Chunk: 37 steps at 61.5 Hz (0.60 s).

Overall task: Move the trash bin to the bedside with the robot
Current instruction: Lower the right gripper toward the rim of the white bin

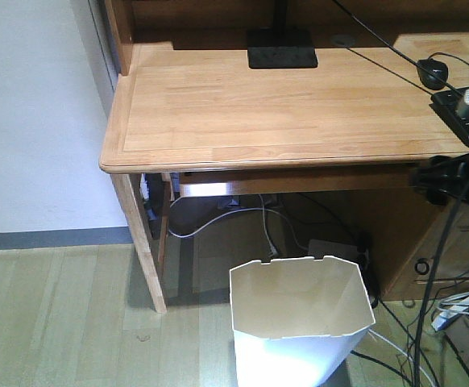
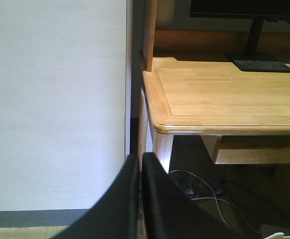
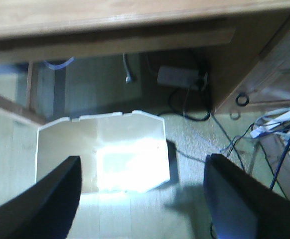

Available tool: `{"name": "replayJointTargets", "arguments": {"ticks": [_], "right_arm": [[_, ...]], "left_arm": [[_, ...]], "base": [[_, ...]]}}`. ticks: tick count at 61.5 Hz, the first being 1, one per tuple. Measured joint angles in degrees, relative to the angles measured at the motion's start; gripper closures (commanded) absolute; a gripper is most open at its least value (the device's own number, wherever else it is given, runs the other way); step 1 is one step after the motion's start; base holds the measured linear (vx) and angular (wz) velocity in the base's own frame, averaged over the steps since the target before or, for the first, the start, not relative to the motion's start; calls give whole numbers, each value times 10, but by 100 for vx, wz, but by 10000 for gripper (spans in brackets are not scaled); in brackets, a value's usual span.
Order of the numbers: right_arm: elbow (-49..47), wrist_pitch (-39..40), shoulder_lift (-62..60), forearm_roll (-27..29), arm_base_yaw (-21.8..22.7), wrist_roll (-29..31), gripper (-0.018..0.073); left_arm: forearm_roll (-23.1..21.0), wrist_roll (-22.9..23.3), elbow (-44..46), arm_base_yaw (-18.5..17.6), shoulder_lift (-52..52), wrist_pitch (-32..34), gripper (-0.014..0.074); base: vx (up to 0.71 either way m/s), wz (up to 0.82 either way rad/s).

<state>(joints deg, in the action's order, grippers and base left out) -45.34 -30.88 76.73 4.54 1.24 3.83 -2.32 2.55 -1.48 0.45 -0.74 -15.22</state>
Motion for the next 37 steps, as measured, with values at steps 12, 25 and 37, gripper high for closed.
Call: {"name": "replayJointTargets", "arguments": {"ticks": [12,25,37], "right_arm": [[-41,-14,96,114,45,121,49],[-60,-14,206,258,111,321,49],[-61,26,300,287,113,428,49]], "left_arm": [[0,0,0,0,0,0,602],[0,0,0,0,0,0,602],[0,0,0,0,0,0,602]], "base": [[0,0],[0,0],[0,0]]}}
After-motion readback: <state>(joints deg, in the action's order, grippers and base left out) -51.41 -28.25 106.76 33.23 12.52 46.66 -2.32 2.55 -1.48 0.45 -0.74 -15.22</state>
